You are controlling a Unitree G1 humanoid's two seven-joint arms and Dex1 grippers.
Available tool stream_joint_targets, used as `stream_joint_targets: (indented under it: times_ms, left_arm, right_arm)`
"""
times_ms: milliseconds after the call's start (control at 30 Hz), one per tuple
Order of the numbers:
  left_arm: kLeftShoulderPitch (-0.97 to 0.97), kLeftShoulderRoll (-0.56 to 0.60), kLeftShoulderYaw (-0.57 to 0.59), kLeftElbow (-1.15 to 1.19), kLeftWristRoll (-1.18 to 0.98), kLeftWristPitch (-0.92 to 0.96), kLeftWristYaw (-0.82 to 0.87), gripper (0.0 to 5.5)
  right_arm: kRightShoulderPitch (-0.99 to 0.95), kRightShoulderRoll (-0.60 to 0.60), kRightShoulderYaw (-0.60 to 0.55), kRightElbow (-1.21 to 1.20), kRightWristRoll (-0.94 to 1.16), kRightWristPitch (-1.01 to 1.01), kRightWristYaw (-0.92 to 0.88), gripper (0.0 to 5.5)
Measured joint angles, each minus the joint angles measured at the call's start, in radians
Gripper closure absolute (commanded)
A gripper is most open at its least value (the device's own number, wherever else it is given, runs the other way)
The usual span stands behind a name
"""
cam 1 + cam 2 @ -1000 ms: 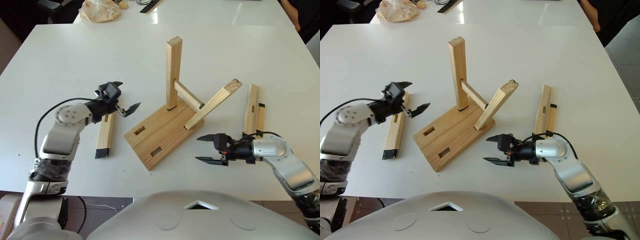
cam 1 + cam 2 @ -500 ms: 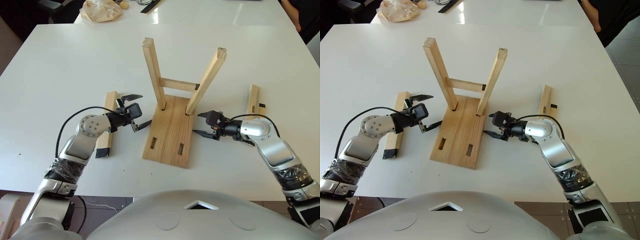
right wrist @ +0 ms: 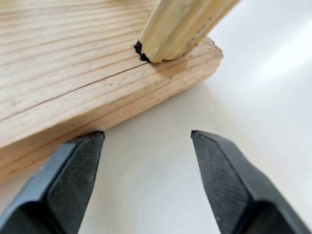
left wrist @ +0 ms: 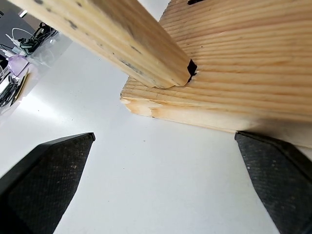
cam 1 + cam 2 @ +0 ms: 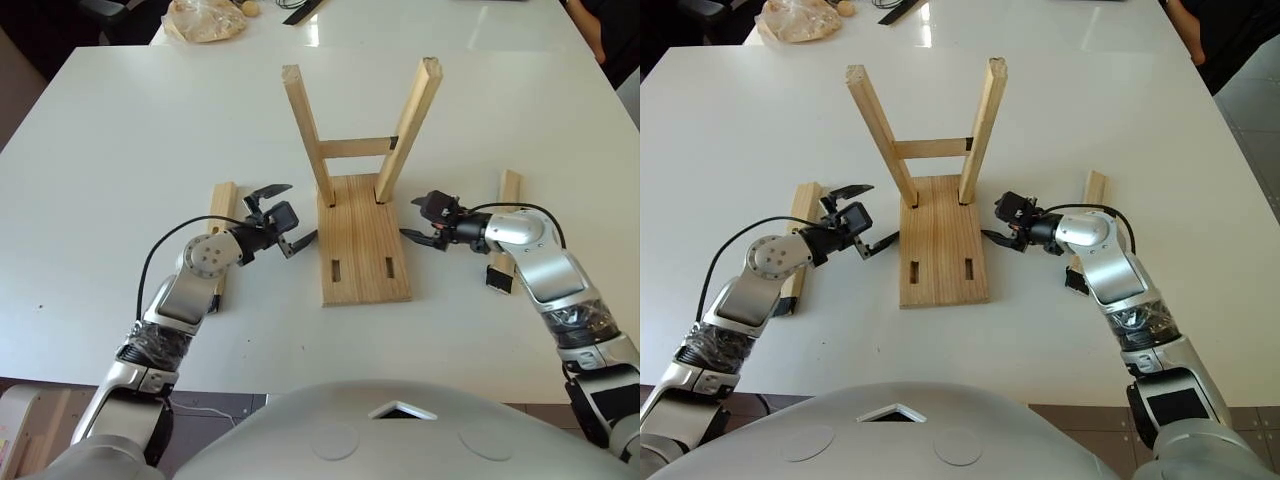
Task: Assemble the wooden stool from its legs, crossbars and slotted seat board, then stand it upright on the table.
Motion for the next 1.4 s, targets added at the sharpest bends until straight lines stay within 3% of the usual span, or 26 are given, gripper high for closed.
stream_joint_targets:
  times_ms: [100, 267, 467, 600, 867, 1400]
  left_arm:
    - [0.024, -0.016, 0.008, -0.028, -0.004, 0.017, 0.008, 0.15]
    - [0.108, -0.068, 0.031, -0.093, 0.0, 0.052, 0.096, 0.15]
    - [0.167, -0.086, 0.093, -0.143, 0.0, 0.083, 0.166, 0.15]
    - [0.183, -0.074, 0.132, -0.154, 0.0, 0.084, 0.184, 0.15]
    - [0.195, -0.089, 0.119, -0.176, 0.003, 0.084, 0.197, 0.15]
    - [0.21, -0.091, 0.075, -0.181, 0.045, 0.093, 0.197, 0.15]
  right_arm:
    - [0.075, -0.015, -0.095, -0.151, 0.061, 0.023, -0.004, 2.19]
    - [0.26, -0.113, -0.372, -0.327, 0.142, 0.126, -0.018, 2.19]
    - [0.414, -0.11, -0.468, -0.233, 0.042, 0.166, -0.191, 2.19]
    - [0.432, -0.005, -0.535, -0.199, 0.065, 0.269, -0.313, 2.19]
    - [0.415, 0.101, -0.574, -0.226, 0.124, 0.392, -0.412, 2.19]
    - [0.463, 0.164, -0.481, -0.335, 0.123, 0.391, -0.482, 2.19]
